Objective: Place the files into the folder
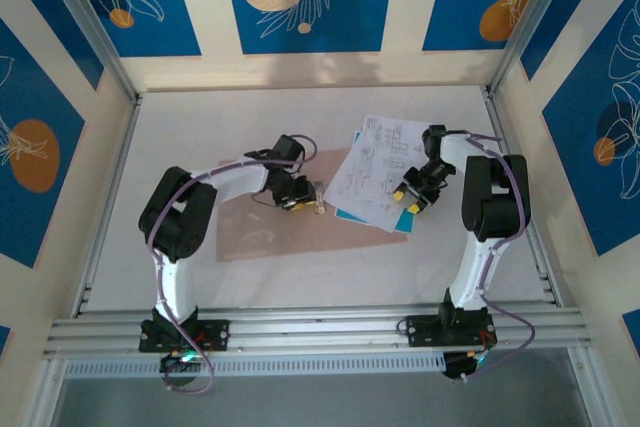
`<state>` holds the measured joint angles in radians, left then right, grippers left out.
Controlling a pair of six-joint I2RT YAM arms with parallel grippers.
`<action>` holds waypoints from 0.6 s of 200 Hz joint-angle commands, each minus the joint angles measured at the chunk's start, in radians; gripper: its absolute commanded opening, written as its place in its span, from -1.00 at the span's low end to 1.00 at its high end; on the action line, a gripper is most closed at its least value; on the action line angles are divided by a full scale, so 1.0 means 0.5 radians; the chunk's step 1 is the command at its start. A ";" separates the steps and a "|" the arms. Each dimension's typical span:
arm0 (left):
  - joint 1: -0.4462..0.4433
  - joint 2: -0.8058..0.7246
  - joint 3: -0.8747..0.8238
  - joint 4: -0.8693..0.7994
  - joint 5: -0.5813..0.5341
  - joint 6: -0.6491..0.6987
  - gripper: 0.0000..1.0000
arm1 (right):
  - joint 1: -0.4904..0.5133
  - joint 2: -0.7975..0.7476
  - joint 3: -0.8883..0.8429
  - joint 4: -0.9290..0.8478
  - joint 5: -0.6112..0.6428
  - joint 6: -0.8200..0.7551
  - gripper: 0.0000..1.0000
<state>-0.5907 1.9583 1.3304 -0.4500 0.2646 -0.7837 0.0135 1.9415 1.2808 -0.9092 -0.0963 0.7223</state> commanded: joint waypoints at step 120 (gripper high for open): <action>-0.163 0.768 1.200 0.095 0.176 0.310 -0.21 | -0.300 0.253 0.591 -0.162 0.045 -0.071 -0.20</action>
<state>-0.6590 2.2959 1.8648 -0.4339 0.3172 -0.6701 -0.1070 2.0254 1.5246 -0.9241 -0.0776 0.7071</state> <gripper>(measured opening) 0.394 0.402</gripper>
